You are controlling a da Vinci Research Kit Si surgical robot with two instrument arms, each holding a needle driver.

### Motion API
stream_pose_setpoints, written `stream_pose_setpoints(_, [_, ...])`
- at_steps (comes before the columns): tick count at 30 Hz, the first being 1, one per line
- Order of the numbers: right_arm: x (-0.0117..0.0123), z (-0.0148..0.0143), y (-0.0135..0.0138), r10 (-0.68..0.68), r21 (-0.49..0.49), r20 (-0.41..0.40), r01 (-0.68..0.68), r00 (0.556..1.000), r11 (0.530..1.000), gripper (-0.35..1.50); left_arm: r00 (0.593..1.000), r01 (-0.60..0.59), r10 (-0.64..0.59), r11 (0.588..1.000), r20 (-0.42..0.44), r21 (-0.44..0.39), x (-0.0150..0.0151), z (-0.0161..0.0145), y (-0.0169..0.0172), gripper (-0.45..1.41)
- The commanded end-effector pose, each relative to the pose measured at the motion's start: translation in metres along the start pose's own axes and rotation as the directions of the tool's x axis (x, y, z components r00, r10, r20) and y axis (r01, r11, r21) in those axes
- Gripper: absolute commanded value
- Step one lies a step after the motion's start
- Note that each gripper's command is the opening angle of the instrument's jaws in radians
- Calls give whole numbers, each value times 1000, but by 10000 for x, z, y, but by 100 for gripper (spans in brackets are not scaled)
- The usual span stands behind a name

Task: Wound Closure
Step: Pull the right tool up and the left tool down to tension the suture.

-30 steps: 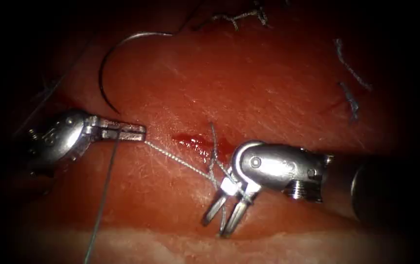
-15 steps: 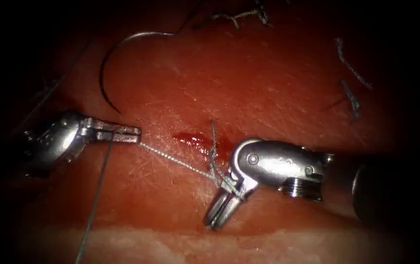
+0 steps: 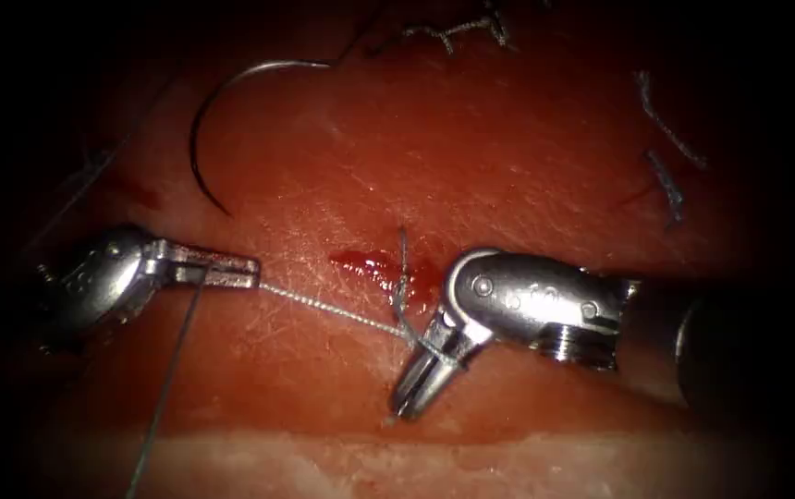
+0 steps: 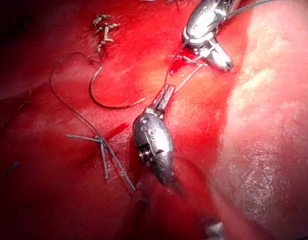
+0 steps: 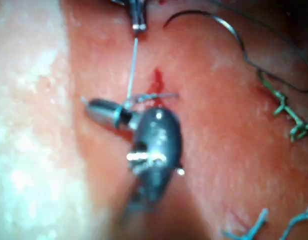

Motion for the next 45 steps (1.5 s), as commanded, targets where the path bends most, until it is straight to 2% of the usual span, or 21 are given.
stream_pose_setpoints(1, [-3,3,8,-3,1,0,3,1000,1000,-35,1000,-1,1,1000,2,-2,-7,5,-4,-45])
stream_pose_setpoints(19, [2,-5,12,2,-44,-18,-3,1000,999,-35,1000,-3,3,1000,6,-4,-10,2,-5,-45])
stream_pose_setpoints(22, [10,-21,12,10,-106,-59,-16,998,994,-35,1000,-3,3,1000,9,-3,-9,3,-4,-45])
stream_pose_setpoints(23, [13,-30,12,16,-147,-106,-31,994,989,-35,1000,-3,3,1000,9,-2,-9,3,-3,-45])
stream_pose_setpoints(25, [16,-42,13,28,-193,-138,-55,990,980,-35,1000,-3,3,1000,15,-1,-9,4,0,-45])
stream_pose_setpoints(34, [18,-85,7,21,-298,-213,-86,977,951,-35,997,6,-6,1000,82,2,2,26,45,-45])
stream_pose_setpoints(45, [22,-89,12,4,-365,-258,-101,966,925,-35,994,7,-3,999,105,-46,16,72,123,-45])
